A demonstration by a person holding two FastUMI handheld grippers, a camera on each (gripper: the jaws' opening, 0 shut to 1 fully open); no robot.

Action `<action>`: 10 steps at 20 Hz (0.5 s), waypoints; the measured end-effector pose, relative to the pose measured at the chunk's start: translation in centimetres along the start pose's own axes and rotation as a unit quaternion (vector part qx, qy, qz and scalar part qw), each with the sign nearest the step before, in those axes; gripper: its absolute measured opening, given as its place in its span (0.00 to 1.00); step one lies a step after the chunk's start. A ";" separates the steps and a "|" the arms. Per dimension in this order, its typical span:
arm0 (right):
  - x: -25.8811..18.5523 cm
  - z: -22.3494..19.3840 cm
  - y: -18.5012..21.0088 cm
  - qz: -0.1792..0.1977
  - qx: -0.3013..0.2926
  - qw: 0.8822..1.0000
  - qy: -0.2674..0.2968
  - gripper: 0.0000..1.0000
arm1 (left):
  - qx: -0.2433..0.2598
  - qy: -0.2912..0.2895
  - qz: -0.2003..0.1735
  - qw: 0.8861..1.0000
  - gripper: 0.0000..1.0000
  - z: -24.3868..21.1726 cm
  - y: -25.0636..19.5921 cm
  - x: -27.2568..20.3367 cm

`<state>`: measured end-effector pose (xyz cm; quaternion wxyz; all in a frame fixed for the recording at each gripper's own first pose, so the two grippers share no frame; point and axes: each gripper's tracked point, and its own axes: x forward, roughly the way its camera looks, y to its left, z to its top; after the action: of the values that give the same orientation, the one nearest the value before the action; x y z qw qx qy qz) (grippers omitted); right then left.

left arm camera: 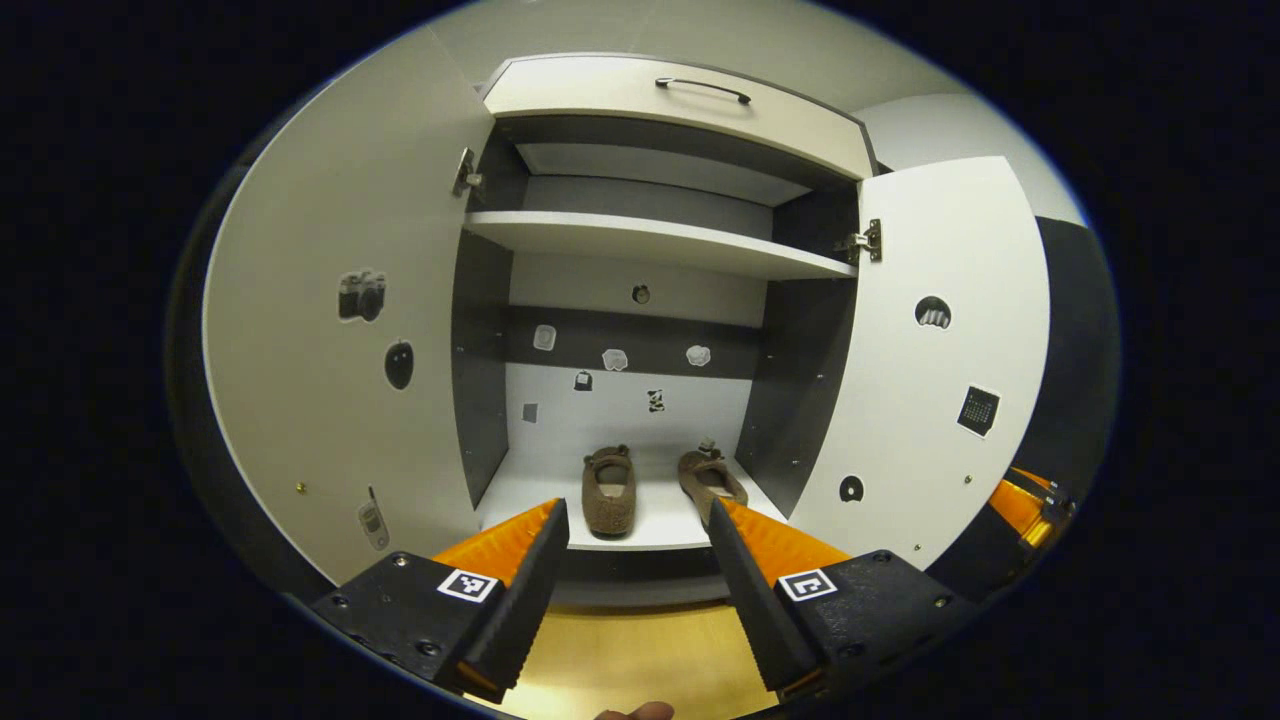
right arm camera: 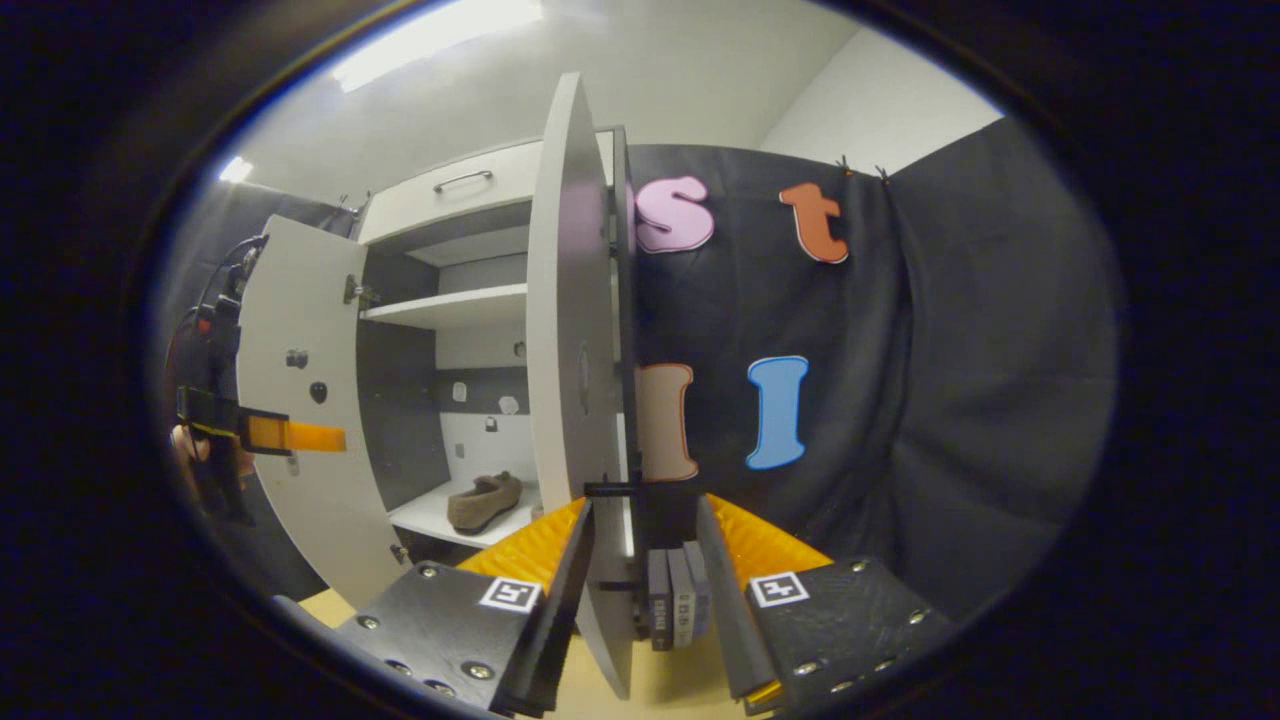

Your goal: Grab one shoe with the right hand and put it into the shoe cabinet, grab the other shoe with the left hand and put it into the shoe cabinet; then close the right door with the right hand and the left door with the left hand.

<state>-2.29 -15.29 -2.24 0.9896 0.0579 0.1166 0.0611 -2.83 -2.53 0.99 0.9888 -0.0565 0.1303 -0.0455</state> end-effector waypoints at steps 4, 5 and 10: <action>0.1 -0.1 0.4 0.028 0.004 1.000 0.005 0.61 | -0.003 -0.027 0.020 0.999 0.87 0.9 1.5 -1.9; 0.1 0.0 0.5 0.034 0.001 0.999 0.006 0.60 | -0.010 -0.032 0.023 0.999 0.87 1.0 1.8 -2.2; 0.1 -0.1 1.0 0.055 -0.006 0.998 0.011 0.50 | -0.026 -0.035 0.052 0.998 0.87 0.5 4.1 -3.9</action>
<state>-2.32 -14.31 -2.23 0.9838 0.0571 0.1237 0.1164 -6.17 1.96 1.93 0.9920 -0.0767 0.0993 0.0111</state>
